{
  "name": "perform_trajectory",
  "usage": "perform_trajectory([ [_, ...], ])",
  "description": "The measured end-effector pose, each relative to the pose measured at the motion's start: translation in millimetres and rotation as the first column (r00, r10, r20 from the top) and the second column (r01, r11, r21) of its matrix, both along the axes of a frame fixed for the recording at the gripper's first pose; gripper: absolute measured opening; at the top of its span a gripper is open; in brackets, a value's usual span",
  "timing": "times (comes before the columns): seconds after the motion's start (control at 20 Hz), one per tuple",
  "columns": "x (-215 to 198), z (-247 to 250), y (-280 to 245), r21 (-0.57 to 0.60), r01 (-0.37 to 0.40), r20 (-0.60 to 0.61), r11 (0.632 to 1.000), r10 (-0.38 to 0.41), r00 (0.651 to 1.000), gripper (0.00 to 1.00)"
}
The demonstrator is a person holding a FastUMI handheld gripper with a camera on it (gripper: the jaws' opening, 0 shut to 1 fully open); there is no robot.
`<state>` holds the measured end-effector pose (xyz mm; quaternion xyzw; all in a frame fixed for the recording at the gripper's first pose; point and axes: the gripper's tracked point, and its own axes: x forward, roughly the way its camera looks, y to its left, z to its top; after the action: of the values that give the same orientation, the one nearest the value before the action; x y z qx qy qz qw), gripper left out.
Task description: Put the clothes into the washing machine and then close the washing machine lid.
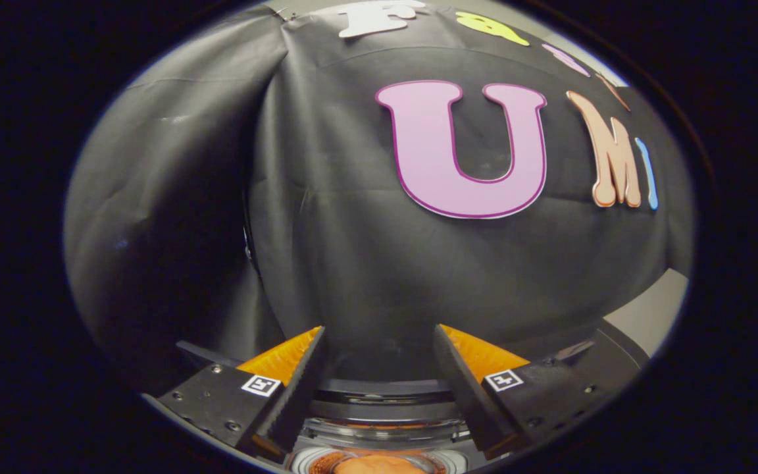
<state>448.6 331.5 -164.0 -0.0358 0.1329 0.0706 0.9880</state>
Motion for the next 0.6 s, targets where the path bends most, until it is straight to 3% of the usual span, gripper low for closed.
perform_trajectory([
  [0.2,-4.5,4.4,-3.4,0.014,-0.017,0.043,1.0,0.017,0.999,0.97],
  [0.6,-6.8,-0.6,-3.1,0.003,-0.012,-0.02,1.0,0.012,1.0,0.98],
])
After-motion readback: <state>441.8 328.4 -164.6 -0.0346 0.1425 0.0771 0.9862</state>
